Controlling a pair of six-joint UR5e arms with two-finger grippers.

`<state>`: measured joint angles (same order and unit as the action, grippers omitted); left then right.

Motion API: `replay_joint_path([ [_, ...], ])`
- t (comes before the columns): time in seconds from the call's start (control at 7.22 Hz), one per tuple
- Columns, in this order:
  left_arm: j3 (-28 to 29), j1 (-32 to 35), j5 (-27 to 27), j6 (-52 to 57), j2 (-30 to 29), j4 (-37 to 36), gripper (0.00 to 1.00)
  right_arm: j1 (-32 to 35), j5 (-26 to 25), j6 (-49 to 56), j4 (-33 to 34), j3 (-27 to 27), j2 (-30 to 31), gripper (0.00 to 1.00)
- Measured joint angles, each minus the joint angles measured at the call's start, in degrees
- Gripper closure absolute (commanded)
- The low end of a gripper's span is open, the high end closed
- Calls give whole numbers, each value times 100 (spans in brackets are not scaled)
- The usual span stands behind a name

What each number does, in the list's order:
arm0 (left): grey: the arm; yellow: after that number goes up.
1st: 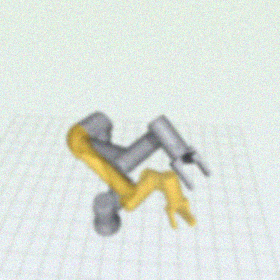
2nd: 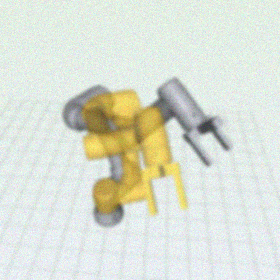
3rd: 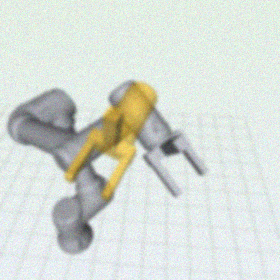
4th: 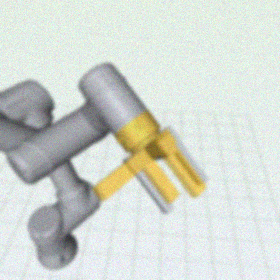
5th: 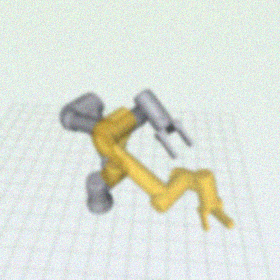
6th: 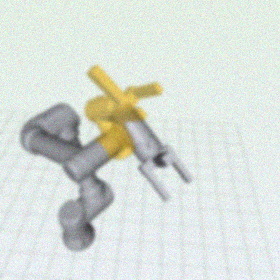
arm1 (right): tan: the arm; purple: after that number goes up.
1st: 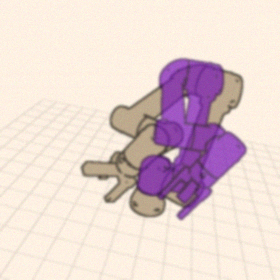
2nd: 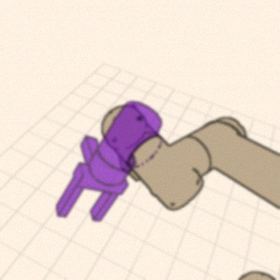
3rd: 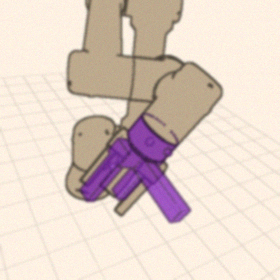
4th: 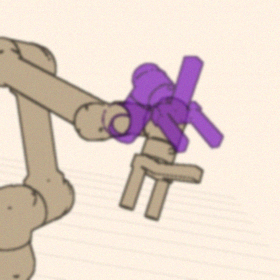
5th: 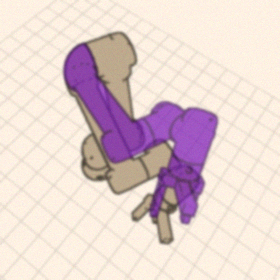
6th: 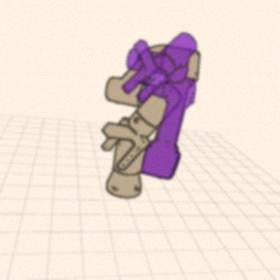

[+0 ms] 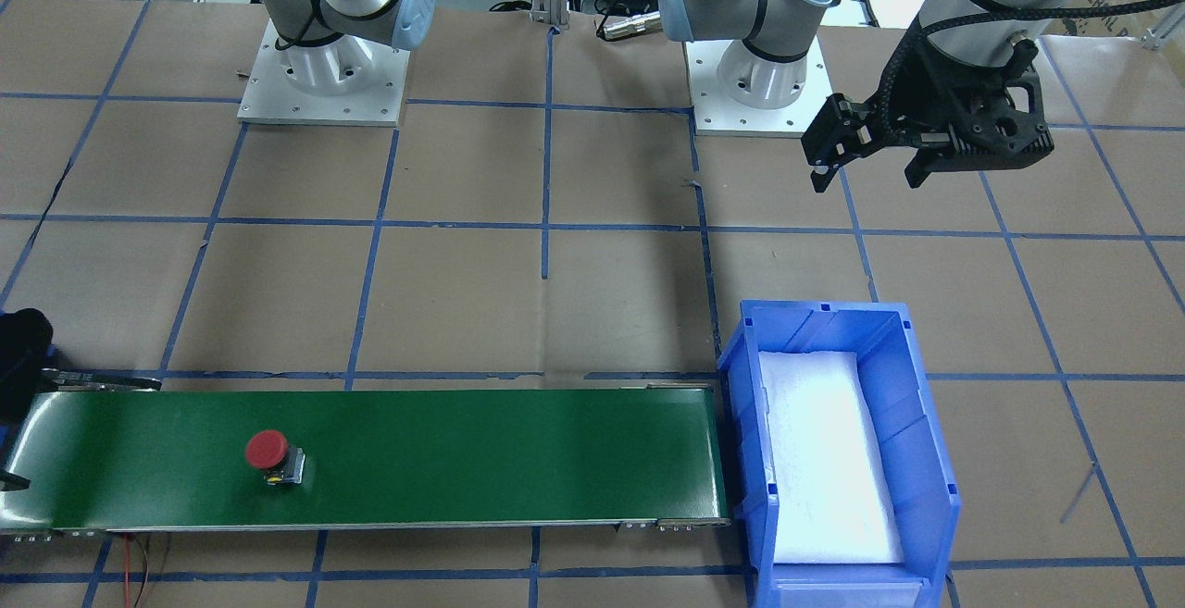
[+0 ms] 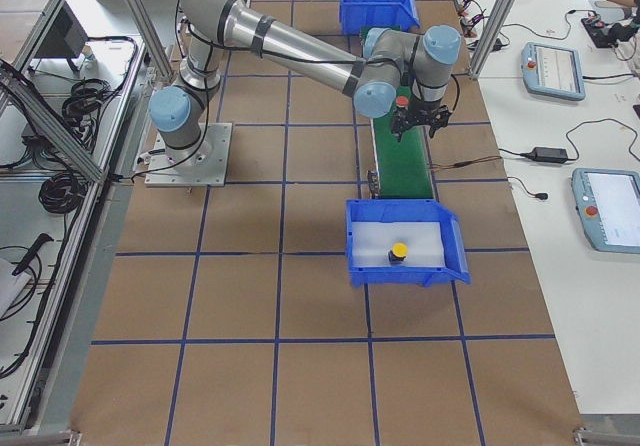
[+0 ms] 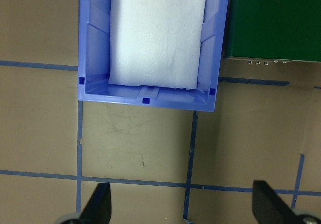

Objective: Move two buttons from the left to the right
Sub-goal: 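Move the right gripper back over the belt ahead of the red button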

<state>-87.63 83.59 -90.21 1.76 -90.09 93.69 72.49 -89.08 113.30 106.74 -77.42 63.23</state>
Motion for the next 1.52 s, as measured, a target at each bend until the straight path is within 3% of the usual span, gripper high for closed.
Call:
replay_joint_path([
  [0.69, 0, -7, 3, 17, 0, 0, 0, 622, -145, -982, 701, -635, -87, 0],
  [1.52, 0, -2, 3, 17, 0, 0, 0, 652, -173, -1020, 840, -731, -143, 0],
])
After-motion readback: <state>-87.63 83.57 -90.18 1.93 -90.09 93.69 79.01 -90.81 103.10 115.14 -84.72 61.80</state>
